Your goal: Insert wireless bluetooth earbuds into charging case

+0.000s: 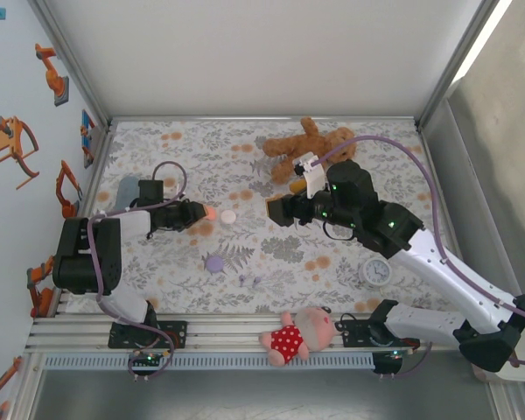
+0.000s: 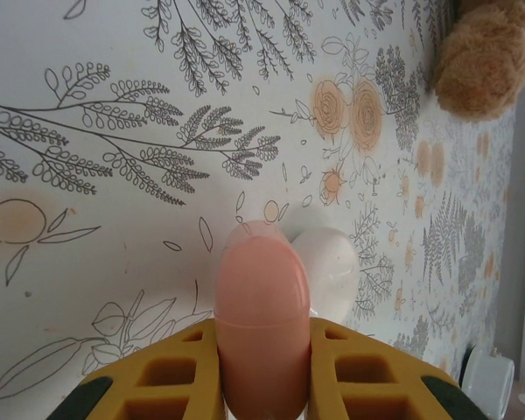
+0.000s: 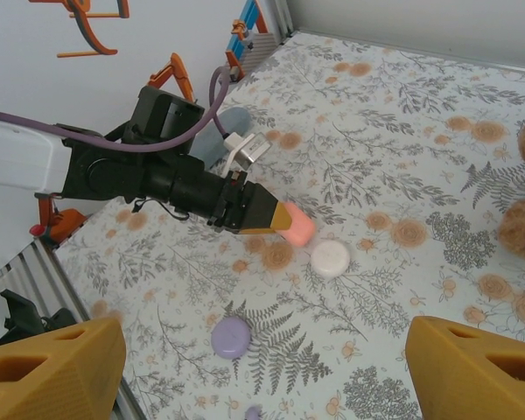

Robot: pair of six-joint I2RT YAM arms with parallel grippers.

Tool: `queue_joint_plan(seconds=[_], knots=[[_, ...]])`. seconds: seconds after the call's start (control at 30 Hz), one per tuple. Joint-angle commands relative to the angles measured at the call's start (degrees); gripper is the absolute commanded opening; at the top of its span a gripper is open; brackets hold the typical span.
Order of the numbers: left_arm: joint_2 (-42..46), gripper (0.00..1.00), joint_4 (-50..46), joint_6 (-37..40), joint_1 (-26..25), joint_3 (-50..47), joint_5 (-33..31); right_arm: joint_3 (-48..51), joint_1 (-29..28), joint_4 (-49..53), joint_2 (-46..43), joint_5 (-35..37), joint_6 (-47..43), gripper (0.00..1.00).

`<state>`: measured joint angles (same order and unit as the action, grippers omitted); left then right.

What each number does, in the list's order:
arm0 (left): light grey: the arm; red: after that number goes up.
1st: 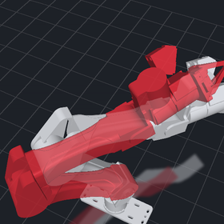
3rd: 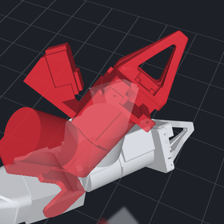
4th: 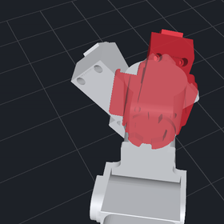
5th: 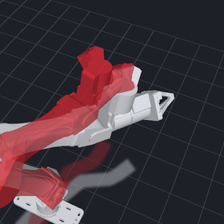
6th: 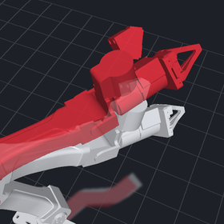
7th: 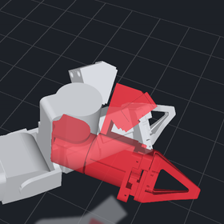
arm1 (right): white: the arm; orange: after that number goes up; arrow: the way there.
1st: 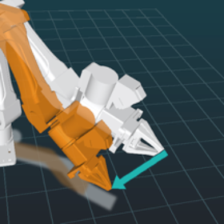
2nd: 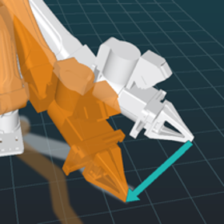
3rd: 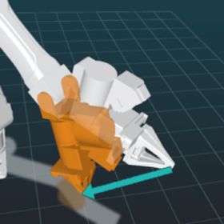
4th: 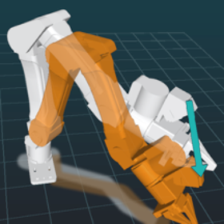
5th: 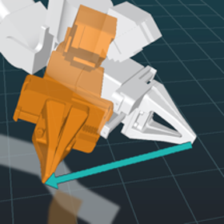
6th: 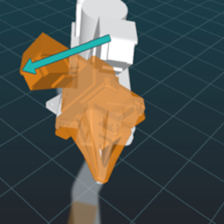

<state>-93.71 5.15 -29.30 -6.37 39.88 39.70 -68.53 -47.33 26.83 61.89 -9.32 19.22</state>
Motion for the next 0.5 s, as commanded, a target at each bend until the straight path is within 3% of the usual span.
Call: queue_joint_plan(seconds=[0.0,0.47], knots=[[-1.2,0.18,1.6,0.9,0.7,0.7,1.7,0.4,0.0,0.3,-0.9,0.8,-1.0,0.83],[-3.2,0.44,-1.9,3.2,2.6,1.9,0.6,0.8,0.0,0.8,-1.4,1.0,-0.8,0.82]])
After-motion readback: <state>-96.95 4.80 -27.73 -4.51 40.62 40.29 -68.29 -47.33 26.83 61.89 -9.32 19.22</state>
